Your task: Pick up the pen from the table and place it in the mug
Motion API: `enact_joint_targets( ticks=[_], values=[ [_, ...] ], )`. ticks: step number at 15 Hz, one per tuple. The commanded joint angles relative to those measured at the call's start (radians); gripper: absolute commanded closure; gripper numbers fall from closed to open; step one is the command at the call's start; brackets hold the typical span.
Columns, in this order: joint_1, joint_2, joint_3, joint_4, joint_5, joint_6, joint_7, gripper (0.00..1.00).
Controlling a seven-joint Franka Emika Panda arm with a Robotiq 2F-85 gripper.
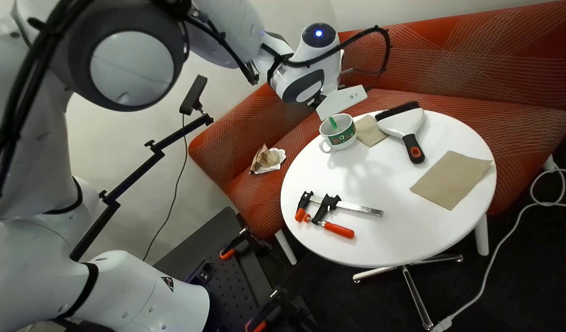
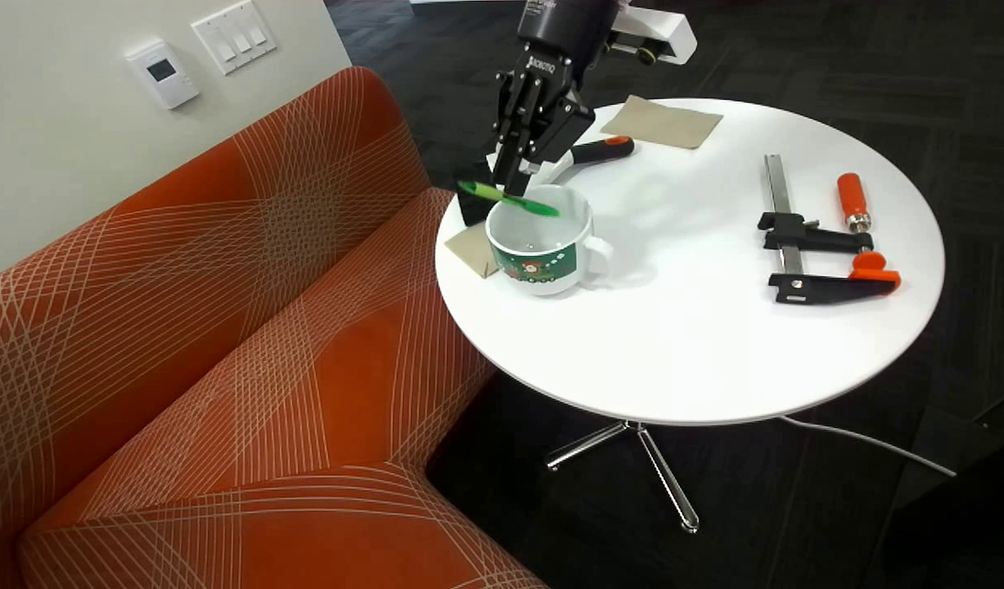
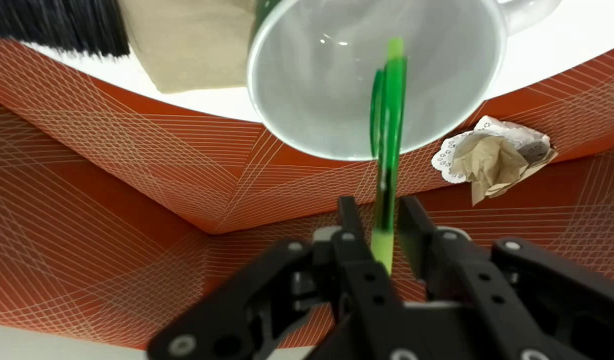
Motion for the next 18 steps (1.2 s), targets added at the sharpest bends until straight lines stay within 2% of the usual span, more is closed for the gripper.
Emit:
enact_joint_targets(
  ticks=[1,6,14,15,18],
  values=[
    [0.019,-0.012,-0.016,-0.005,-0.036,0.034,0.008,0.42],
    [-0.020,-0.075,0.019,-0.065,-0.044,0.083,0.018,0.02],
    [-0.094,-0.208,0.086,-0.160,-0.026,0.047,0.026,0.00],
    [-0.060,-0.145,0.062,-0.099,-0.042,0.050,0.013,0.00],
    [-0.072,-0.170,0.069,-0.124,-0.040,0.049,0.011,0.00]
  ],
)
